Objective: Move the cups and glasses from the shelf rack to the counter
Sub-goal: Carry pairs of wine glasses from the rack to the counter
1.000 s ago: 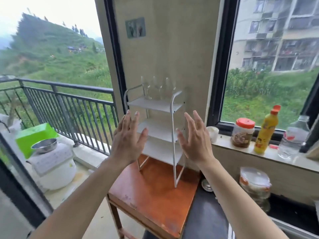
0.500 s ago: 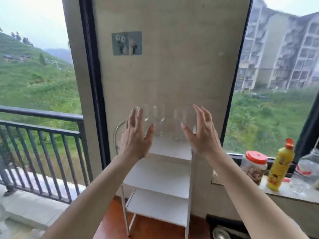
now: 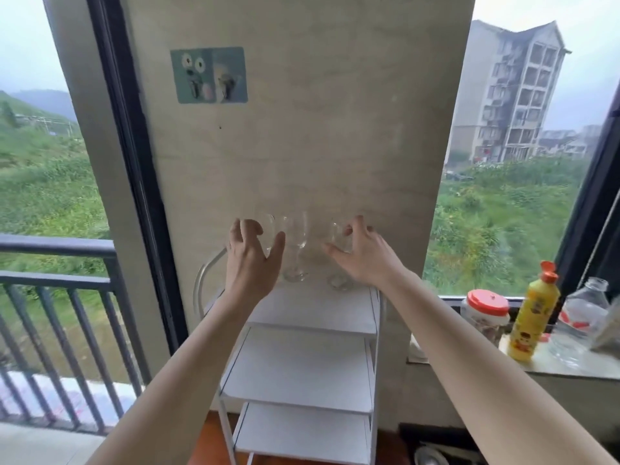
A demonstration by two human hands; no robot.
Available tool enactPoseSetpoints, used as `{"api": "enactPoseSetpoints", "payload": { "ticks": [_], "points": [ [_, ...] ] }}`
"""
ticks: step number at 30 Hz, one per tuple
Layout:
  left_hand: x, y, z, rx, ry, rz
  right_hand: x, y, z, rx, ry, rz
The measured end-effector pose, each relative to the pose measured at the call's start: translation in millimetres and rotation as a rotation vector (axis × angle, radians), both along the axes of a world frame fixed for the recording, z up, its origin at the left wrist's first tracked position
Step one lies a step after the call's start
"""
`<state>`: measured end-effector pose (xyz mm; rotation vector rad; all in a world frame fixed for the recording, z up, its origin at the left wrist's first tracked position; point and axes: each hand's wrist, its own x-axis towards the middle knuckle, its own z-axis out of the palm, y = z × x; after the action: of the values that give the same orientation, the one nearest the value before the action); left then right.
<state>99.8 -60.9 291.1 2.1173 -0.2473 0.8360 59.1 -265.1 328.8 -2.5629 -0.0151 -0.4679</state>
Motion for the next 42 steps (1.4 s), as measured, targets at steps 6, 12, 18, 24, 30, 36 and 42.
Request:
{"api": "enactPoseSetpoints", "payload": {
  "ticks": [6, 12, 18, 24, 30, 36, 42],
  "points": [
    [-3.1, 3.9, -1.8, -0.123, -0.010, -0.069, -1.7, -1.5, -7.6, 0.032, -0.119, 0.056],
    [-39.6, 8.8, 5.0, -0.269, -0.134, -0.135, -20.6, 2.5, -11.2, 0.272, -0.306, 0.199],
    [-96.3, 14.5, 5.7, -0.389, -0.243, -0.148, -67.9, 20.5, -19.0, 0.461, -0.462, 0.242],
    [-148.0, 21.0, -45.7, -0.415, -0.288, -0.216, -127.6, 24.5, -68.1, 0.567, -0.613, 0.229],
    [-188.5, -6.5, -118.3, -0.453, -0.206, -0.406, -188.0, 0.0, -136.8, 0.451, -0.538, 0.079],
    [-217.6, -85.3, -158.0, -0.524, 0.016, -0.667, -273.2, -50.2, -170.8, 0.423, -0.449, -0.211],
    [-280.1, -187.4, -161.3, -0.491, 0.095, -0.949, -392.7, -121.4, -174.3, 0.360, -0.488, -0.575]
  ]
}}
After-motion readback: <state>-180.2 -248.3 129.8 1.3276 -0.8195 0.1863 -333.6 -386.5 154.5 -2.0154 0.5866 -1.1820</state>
